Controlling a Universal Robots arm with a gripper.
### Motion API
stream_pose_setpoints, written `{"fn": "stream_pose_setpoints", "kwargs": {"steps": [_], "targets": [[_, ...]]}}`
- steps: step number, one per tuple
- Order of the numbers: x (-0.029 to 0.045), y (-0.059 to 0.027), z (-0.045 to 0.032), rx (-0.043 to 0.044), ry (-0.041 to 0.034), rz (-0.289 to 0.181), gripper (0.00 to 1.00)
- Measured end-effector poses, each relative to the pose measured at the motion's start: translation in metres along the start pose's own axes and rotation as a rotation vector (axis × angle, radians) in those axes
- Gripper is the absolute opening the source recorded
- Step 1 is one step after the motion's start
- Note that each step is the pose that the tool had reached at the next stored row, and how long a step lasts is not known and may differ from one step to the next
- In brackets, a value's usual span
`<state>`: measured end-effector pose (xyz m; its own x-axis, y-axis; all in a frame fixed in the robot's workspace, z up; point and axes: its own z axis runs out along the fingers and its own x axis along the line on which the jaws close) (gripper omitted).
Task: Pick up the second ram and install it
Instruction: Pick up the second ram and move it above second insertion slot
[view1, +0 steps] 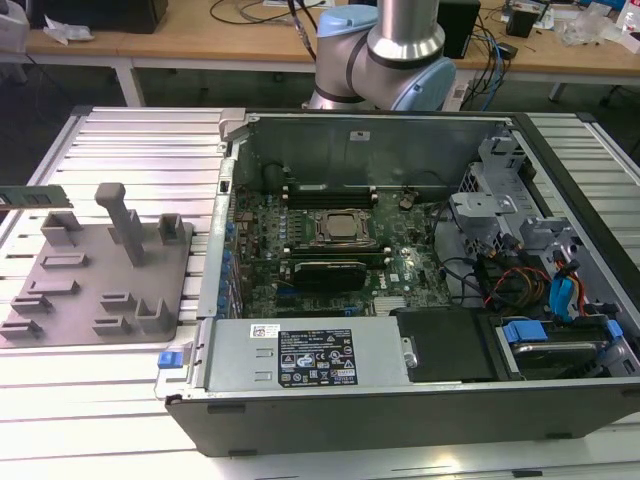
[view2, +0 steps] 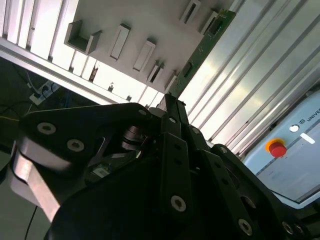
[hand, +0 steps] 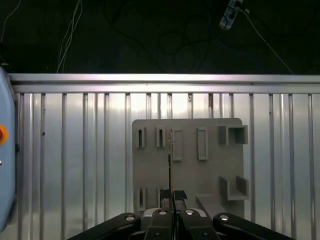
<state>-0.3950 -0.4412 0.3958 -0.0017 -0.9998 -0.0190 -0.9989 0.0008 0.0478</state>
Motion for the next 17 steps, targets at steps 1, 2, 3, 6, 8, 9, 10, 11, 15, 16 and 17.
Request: {"fn": "stream_pose_setpoints", "kwargs": {"steps": [1,2,3,6,8,9,10,11,15,16,17], "targets": [[0.0000,0.0001,-0.0013,0.0001,-0.0008,0.000,0.09],[-0.0001,0.0001,-0.0039,0.0002,-0.0013,0.000,0.09],[-0.0001,0.0003,-0.0081,0.0010,-0.0016,0.000,0.09],[-0.0003,0.0007,-0.0151,0.0022,-0.0020,0.000,0.09],[-0.0004,0.0010,-0.0211,0.0034,-0.0025,0.000,0.09],[-0.0005,0.0012,-0.0263,0.0052,-0.0026,0.000,0.09],[-0.0006,0.0014,-0.0300,0.0064,-0.0032,0.000,0.09],[-0.0007,0.0016,-0.0344,0.0075,-0.0038,0.000,0.09],[-0.0009,0.0021,-0.0443,0.0097,-0.0049,0.000,0.09],[-0.0010,0.0023,-0.0469,0.0110,-0.0051,-0.001,0.09],[-0.0010,0.0022,-0.0473,0.0112,-0.0052,0.000,0.09]]}}
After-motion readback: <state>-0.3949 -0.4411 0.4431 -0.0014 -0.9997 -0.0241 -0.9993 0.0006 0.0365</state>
